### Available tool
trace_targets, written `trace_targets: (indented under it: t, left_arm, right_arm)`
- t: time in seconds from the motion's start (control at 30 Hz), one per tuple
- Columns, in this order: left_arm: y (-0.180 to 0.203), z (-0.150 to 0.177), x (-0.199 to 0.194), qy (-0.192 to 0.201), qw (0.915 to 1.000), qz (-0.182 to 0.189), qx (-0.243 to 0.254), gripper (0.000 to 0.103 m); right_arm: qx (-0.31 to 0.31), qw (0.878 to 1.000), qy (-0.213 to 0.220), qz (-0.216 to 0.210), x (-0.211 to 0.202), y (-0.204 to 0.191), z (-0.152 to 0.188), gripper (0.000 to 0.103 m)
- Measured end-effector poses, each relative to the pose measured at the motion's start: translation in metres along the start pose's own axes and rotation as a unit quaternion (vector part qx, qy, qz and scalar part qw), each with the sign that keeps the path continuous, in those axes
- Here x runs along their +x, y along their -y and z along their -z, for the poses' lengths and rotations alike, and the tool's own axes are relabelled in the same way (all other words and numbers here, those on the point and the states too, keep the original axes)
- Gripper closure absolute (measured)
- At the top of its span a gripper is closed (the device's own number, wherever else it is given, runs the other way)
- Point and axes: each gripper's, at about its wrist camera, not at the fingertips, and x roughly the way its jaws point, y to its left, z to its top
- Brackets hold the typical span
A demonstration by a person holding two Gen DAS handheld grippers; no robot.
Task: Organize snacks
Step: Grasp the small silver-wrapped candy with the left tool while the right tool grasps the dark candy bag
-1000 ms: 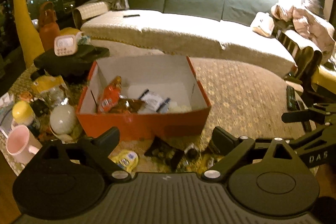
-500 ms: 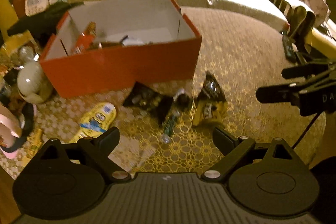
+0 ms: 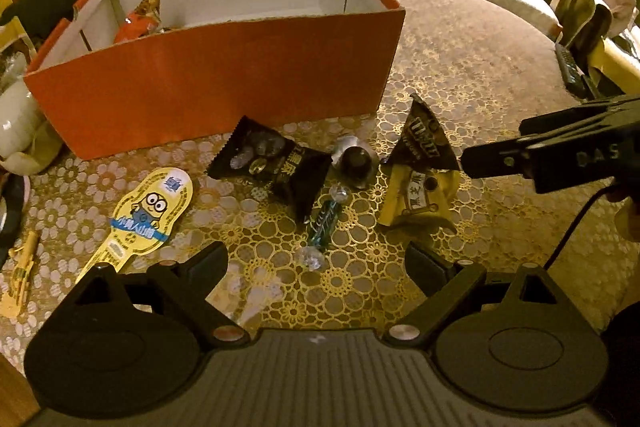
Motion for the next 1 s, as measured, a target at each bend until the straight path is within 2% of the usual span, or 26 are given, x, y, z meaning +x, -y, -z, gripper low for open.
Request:
trace_targets:
  t: [0.27, 0.33, 0.43, 0.57, 0.7, 0.77, 0.83, 1.0]
  left_arm:
    - [-0.004, -0.005, 0.016, 0.001, 1.0000, 0.002, -0.009, 0.010]
    - [-0.005, -0.006, 0.019, -0.001, 0.9999, 0.010, -0.011, 0.024]
    - [-0.004, -0.006, 0.024, -0.007, 0.9998, 0.017, -0.007, 0.040]
    - [-0.001, -0.007, 0.026, -0.004, 0.9998, 0.020, 0.001, 0.048]
    - [0.001, -0.008, 0.026, -0.001, 0.9998, 0.019, 0.002, 0.068]
    - [0.002, -0.008, 0.026, -0.001, 0.9998, 0.019, 0.000, 0.073]
    - [0.004, -0.007, 0.025, 0.001, 0.9999, 0.012, 0.005, 0.083]
    - [0.002, -0.007, 0.025, -0.002, 0.9999, 0.015, -0.006, 0.091]
  right_arm:
    - [0.003, 1.000, -0.013, -0.005, 0.028, 0.000, -0.014, 0.019]
    - [-0.002, 1.000, -0.017, -0.006, 0.034, -0.003, -0.016, 0.022]
    - [-0.004, 1.000, -0.022, -0.010, 0.042, -0.006, -0.018, 0.027]
    - [-0.013, 0.999, -0.027, -0.014, 0.048, -0.013, -0.019, 0.031]
    - [-0.030, 0.999, -0.023, -0.009, 0.051, -0.019, -0.020, 0.034]
    - [-0.038, 0.999, -0.021, -0.004, 0.053, -0.023, -0.021, 0.043]
    - [-0.047, 0.999, -0.020, 0.003, 0.053, -0.026, -0.020, 0.044]
    - [-0.057, 0.998, -0.009, 0.014, 0.051, -0.028, -0.017, 0.049]
